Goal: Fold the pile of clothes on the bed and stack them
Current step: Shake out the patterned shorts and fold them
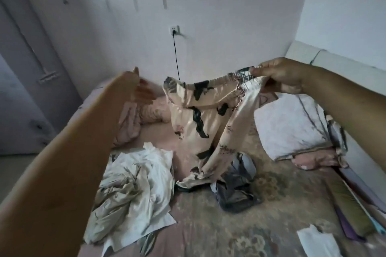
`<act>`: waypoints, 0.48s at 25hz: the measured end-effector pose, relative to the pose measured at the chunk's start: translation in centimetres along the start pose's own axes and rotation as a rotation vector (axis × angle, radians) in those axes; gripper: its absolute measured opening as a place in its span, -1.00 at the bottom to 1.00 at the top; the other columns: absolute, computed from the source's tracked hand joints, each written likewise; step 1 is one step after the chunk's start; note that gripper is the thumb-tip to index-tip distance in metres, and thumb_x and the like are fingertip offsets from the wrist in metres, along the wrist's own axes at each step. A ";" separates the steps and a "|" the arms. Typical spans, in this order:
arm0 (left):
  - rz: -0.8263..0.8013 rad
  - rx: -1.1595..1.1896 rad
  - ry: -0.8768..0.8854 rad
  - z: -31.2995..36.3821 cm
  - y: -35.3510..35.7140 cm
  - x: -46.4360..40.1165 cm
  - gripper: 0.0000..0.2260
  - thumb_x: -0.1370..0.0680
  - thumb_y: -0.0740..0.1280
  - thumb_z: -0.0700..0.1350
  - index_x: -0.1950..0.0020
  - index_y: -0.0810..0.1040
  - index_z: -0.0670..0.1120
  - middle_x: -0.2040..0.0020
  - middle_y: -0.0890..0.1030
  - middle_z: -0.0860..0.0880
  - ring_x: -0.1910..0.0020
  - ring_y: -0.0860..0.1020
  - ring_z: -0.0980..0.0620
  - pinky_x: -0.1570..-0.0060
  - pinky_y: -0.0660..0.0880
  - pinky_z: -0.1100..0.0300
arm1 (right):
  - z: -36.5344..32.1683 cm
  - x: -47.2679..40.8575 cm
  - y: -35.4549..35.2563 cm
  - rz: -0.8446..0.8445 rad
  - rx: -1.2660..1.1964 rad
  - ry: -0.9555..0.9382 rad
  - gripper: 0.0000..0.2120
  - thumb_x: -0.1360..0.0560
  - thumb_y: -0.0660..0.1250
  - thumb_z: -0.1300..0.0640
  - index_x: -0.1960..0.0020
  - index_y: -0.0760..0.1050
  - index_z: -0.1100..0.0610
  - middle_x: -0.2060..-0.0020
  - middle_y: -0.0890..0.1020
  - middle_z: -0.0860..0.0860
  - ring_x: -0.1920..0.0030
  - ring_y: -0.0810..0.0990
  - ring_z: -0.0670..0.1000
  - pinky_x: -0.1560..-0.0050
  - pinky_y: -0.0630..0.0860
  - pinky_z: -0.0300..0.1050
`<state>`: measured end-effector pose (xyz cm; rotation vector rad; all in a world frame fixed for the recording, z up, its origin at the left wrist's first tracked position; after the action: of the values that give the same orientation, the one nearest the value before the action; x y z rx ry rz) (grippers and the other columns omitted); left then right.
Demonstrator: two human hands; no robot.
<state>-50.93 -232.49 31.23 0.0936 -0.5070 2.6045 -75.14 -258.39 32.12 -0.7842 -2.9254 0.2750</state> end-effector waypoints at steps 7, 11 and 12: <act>-0.151 -0.212 0.781 -0.5 12.5 5.9 -0.80 -0.50 0.41 -0.12 -0.09 0.58 -0.15 0.06 0.56 -0.03 0.11 0.50 0.09 0.06 0.43 0.29 | -6.1 2.1 1.8 -0.038 0.225 -0.094 -0.91 -0.57 0.26 0.19 0.10 0.45 0.19 0.27 0.47 0.14 0.39 0.53 0.05 0.43 0.59 -0.17; -0.048 -0.181 0.757 -4.7 15.7 5.8 -0.75 -0.53 0.37 -0.23 -0.20 0.57 -0.18 -0.06 0.46 -0.04 -0.09 0.40 0.00 -0.09 0.27 0.37 | -8.6 3.3 1.4 -0.021 0.316 -0.171 -0.91 -0.57 0.28 0.14 0.07 0.47 0.15 0.28 0.51 0.11 0.36 0.54 0.05 0.41 0.58 -0.18; -0.028 -0.116 0.745 -4.8 15.8 5.6 -0.76 -0.54 0.32 -0.28 -0.21 0.55 -0.20 -0.11 0.49 -0.11 -0.10 0.43 -0.01 -0.08 0.30 0.39 | -9.3 3.6 1.0 -0.026 0.351 -0.182 -0.92 -0.56 0.28 0.13 0.05 0.47 0.14 0.27 0.52 0.11 0.35 0.54 0.05 0.39 0.58 -0.18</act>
<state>-63.24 -241.13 22.36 -0.8619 -0.3660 2.3388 -76.45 -254.34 41.22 -0.6978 -2.9189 0.8716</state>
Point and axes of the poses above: each hand's wrist, its own x-axis away from the middle knuckle, its own y-axis out of the palm, z = x × y, the point moved 1 cm from there along -x, towards the middle knuckle
